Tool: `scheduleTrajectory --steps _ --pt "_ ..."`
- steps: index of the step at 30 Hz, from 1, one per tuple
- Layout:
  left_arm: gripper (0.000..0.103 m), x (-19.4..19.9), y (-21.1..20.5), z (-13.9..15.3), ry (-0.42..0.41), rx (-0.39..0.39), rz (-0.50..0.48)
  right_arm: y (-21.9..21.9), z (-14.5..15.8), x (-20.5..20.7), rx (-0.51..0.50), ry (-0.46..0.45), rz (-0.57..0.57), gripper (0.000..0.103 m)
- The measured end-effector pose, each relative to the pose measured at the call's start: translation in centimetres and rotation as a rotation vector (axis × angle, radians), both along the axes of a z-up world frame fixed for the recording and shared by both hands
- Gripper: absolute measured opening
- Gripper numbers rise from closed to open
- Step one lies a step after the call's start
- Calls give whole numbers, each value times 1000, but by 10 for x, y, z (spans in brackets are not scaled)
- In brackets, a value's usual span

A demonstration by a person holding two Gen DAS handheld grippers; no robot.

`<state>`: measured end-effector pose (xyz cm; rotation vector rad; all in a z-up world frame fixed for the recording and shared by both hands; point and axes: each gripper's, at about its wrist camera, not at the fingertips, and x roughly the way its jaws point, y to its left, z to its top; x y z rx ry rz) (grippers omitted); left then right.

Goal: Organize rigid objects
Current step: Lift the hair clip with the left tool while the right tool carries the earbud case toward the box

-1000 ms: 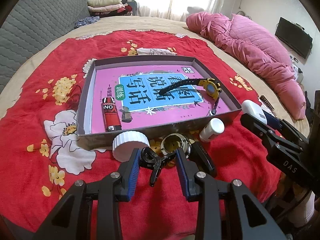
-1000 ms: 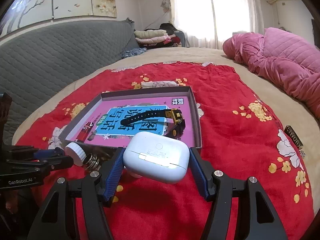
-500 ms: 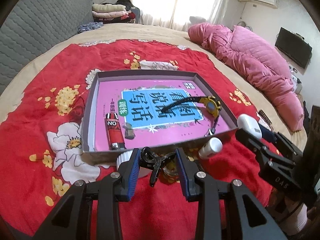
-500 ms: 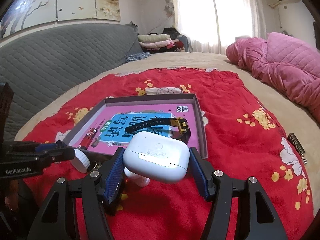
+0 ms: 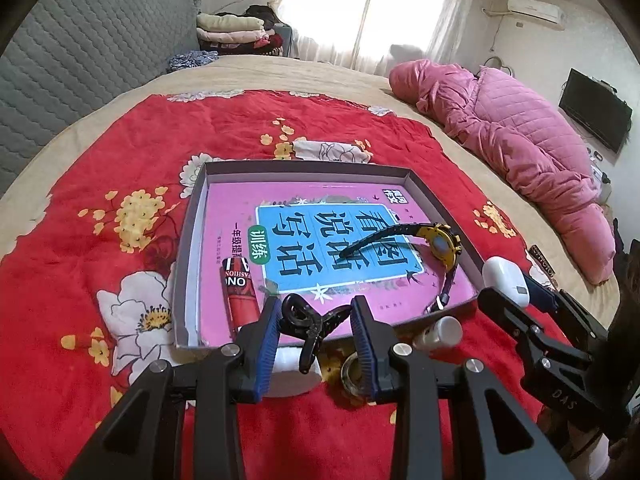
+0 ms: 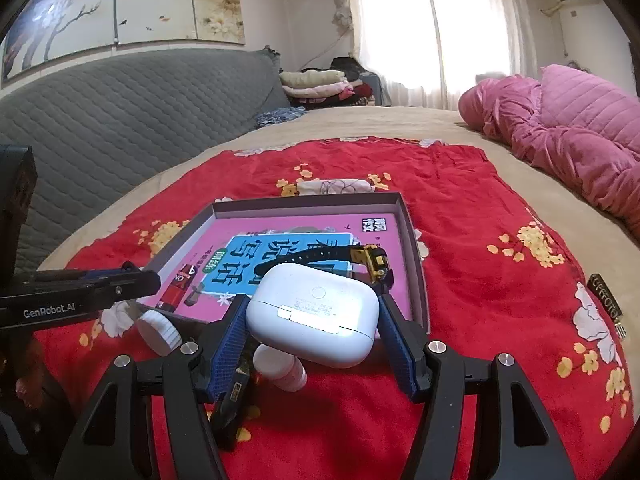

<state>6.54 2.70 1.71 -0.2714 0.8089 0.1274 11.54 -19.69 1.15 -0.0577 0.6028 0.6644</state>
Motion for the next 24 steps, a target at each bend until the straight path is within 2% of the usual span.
scheduleTrajectory --steps 24 --pt "36 36 -2 -14 41 21 12 20 -3 30 31 -8 29 65"
